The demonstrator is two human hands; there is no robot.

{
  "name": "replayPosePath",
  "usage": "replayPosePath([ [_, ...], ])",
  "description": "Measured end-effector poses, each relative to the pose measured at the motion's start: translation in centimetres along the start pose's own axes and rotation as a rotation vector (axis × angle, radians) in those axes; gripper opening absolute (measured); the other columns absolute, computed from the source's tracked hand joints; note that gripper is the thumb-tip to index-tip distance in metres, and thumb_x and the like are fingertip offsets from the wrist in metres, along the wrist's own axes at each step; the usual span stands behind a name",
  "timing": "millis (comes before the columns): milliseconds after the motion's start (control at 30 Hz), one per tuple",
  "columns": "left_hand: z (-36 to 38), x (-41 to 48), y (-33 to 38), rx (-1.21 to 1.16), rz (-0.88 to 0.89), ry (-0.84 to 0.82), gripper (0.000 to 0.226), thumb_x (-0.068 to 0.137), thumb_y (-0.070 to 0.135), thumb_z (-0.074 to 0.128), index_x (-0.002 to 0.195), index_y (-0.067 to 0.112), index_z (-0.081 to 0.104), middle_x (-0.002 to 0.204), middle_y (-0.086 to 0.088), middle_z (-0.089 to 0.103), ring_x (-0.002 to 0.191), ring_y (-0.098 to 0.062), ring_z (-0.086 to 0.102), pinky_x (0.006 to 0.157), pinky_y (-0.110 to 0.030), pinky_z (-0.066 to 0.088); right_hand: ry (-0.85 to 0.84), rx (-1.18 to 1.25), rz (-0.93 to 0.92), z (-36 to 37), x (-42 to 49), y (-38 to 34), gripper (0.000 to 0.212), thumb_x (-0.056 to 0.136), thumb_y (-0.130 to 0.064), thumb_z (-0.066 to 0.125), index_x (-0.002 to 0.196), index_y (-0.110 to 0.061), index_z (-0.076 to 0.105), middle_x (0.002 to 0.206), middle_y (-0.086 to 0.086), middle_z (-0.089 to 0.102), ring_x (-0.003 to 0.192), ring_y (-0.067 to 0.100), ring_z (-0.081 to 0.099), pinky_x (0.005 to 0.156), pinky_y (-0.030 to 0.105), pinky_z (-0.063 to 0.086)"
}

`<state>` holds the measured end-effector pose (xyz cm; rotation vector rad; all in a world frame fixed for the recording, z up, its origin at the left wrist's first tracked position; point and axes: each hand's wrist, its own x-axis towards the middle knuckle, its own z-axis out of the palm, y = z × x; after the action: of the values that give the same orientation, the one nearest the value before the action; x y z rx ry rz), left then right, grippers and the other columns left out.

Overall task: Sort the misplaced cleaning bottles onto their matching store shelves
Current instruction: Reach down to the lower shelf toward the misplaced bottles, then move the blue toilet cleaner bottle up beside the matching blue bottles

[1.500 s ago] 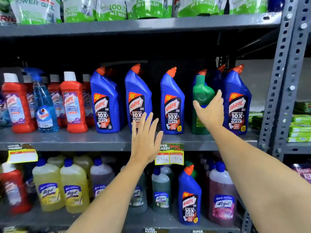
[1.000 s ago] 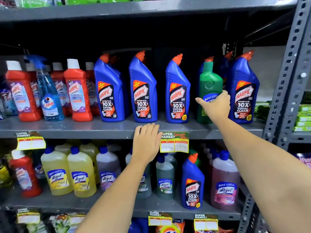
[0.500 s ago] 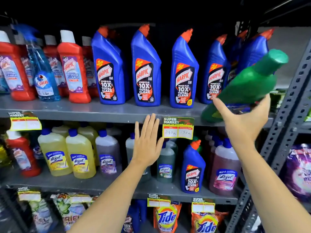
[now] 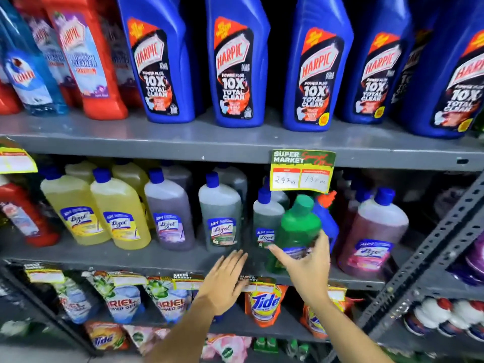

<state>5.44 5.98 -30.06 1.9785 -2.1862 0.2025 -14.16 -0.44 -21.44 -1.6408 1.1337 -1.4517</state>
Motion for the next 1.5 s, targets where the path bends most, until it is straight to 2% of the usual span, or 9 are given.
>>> replayPosePath([
  [167, 2.8, 0.2, -0.8, -0.028, -0.019, -0.161, 0.064, 0.103, 0.041, 0.031, 0.154, 0.011, 0.007, 0.163, -0.005, 0.004, 0.150, -0.021, 0.000, 0.118, -0.043, -0.008, -0.059, -0.079, 0.099, 4.5, 0.5, 3.7, 0.094, 0.055, -0.042, 0.094, 0.129, -0.015, 0.043, 0.118, -0.002, 0.052, 0.107, 0.005, 0.052, 0.090, 0.013, 0.039],
  [233, 3.7, 0.0, -0.8, -0.022, -0.034, -0.166, 0.065, 0.103, 0.042, 0.031, 0.154, 0.011, 0.006, 0.163, -0.005, 0.001, 0.150, -0.021, -0.003, 0.116, -0.043, -0.015, -0.055, -0.082, 0.142, 5.7, 0.2, 4.7, 0.096, 0.057, -0.041, 0.093, 0.132, -0.014, 0.040, 0.119, -0.004, 0.050, 0.107, 0.005, 0.052, 0.088, 0.013, 0.040],
  [500, 4.4, 0.0, -0.8, 0.002, -0.049, -0.114, 0.066, 0.100, 0.044, 0.042, 0.152, 0.009, 0.023, 0.160, -0.009, 0.021, 0.148, -0.024, 0.016, 0.120, -0.049, 0.007, -0.025, -0.204, 0.178, 7.1, -0.6, 6.0, 0.096, 0.060, -0.058, 0.085, 0.134, -0.026, 0.034, 0.125, -0.005, 0.045, 0.113, 0.016, 0.054, 0.088, 0.028, 0.045],
  [633, 4.5, 0.0, -0.8, 0.002, -0.055, -0.113, 0.067, 0.098, 0.042, 0.044, 0.152, 0.009, 0.022, 0.160, -0.009, 0.022, 0.148, -0.024, 0.016, 0.120, -0.047, 0.008, -0.026, -0.164, 0.136, 6.6, -1.7, 6.1, 0.097, 0.065, -0.052, 0.085, 0.142, -0.018, 0.035, 0.129, -0.004, 0.043, 0.120, 0.012, 0.047, 0.097, 0.023, 0.039],
  [833, 4.3, -0.2, -1.0, -0.005, -0.044, -0.122, 0.065, 0.102, 0.049, 0.029, 0.154, 0.013, 0.015, 0.163, -0.005, 0.013, 0.150, -0.020, 0.006, 0.122, -0.044, 0.005, 0.263, -0.202, 0.016, 2.5, -3.1, 7.2, 0.057, 0.092, -0.044, 0.057, 0.135, -0.009, 0.043, 0.125, 0.014, 0.049, 0.114, 0.018, 0.043, 0.100, 0.023, 0.035],
  [1033, 4.0, -0.2, -0.8, 0.014, -0.066, -0.161, 0.066, 0.102, 0.052, 0.021, 0.155, 0.015, 0.007, 0.164, -0.003, 0.005, 0.150, -0.018, -0.002, 0.122, -0.041, 0.000, 0.258, -0.426, 0.228, 0.2, 0.4, 8.7, 0.106, 0.071, -0.042, 0.084, 0.149, -0.001, 0.026, 0.147, 0.027, 0.034, 0.132, 0.042, 0.035, 0.109, 0.051, 0.031],
  [1267, 3.4, -0.1, -0.1, 0.003, -0.102, -0.189, 0.063, 0.103, 0.049, 0.019, 0.155, 0.014, 0.005, 0.164, -0.002, 0.002, 0.149, -0.016, -0.006, 0.121, -0.039, -0.005, 0.186, -0.343, 0.272, -0.2, 2.8, 9.5, 0.113, 0.054, -0.048, 0.092, 0.142, -0.009, 0.034, 0.134, 0.013, 0.049, 0.126, 0.034, 0.050, 0.100, 0.047, 0.047],
  [1333, 2.4, -0.6, 0.2, -0.043, -0.079, -0.122, 0.056, 0.105, 0.039, 0.023, 0.154, 0.013, 0.018, 0.163, -0.003, 0.011, 0.148, -0.014, -0.003, 0.122, -0.037, -0.001, 0.190, -0.324, 0.280, -0.9, 2.3, 9.1, 0.113, 0.053, -0.049, 0.092, 0.142, -0.011, 0.035, 0.135, 0.010, 0.049, 0.125, 0.032, 0.052, 0.097, 0.046, 0.047],
  [1500, -5.0, 1.0, 1.7, -0.175, 0.112, 0.372, 0.042, 0.091, 0.017, 0.040, 0.124, 0.007, 0.063, 0.141, -0.013, 0.053, 0.137, -0.027, 0.040, 0.111, -0.046, 0.028, 0.228, -0.165, 0.211, -3.8, -0.7, 6.3, 0.103, 0.045, -0.043, 0.096, 0.131, -0.023, 0.044, 0.123, 0.000, 0.059, 0.113, 0.024, 0.059, 0.093, 0.033, 0.044],
])
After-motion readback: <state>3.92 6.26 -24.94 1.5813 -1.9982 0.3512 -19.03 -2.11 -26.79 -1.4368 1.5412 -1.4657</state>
